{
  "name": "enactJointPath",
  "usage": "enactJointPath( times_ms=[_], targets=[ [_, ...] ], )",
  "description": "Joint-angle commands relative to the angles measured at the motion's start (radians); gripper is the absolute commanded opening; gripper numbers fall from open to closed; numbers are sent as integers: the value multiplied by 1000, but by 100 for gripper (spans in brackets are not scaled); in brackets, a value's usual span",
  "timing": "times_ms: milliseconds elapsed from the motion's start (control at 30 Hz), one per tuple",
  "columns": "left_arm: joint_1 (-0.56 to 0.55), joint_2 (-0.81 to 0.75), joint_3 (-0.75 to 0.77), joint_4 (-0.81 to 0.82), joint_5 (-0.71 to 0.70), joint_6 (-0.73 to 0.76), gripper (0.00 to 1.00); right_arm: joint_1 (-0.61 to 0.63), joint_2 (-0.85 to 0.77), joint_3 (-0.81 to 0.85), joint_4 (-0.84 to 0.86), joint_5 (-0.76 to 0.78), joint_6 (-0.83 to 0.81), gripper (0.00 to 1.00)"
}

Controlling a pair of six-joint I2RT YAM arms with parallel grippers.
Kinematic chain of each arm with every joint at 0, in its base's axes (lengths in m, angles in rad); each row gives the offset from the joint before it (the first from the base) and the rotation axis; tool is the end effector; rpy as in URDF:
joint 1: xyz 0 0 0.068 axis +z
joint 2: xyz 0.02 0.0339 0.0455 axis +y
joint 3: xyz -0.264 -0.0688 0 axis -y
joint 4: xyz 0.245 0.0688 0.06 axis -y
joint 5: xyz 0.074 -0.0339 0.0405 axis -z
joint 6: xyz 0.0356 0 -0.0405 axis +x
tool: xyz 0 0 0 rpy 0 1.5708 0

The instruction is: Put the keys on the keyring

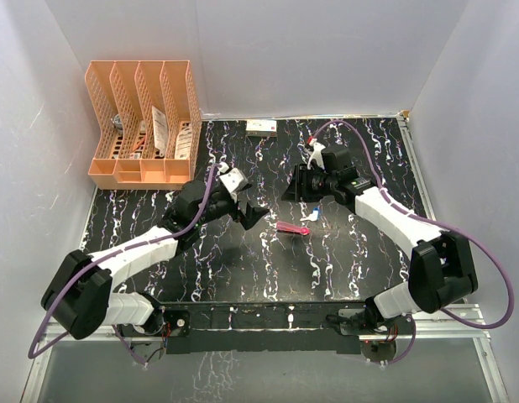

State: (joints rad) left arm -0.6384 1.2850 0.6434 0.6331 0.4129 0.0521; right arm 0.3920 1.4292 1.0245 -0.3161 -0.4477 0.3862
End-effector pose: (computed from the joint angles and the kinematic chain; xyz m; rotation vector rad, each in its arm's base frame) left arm 0.2198 -0.1809 0.2673 0.8540 1.3928 -0.7791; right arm 0.2818 0.1332 0.2635 -0.2504 2.3629 0.9037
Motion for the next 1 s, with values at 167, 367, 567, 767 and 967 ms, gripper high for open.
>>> enactJointPath(
  times_ms=[167,367,567,767,967],
  targets=[
    [-4,-69,-50,32,-25,-58,99,-1,-9,-42,-87,147,-36,40],
    [-4,-62,-69,54,-35,-75,99,107,44,-39,-134,240,-93,46],
    [-5,-67,-67,41,-50,-74,99,259,111,-23,-116,415,-171,53],
    [-4,-95,-78,27,-70,-59,99,276,96,-59,-35,443,-200,58],
    [-4,-100,-88,34,-80,-57,99,282,112,-53,-2,461,-235,61]
  ],
)
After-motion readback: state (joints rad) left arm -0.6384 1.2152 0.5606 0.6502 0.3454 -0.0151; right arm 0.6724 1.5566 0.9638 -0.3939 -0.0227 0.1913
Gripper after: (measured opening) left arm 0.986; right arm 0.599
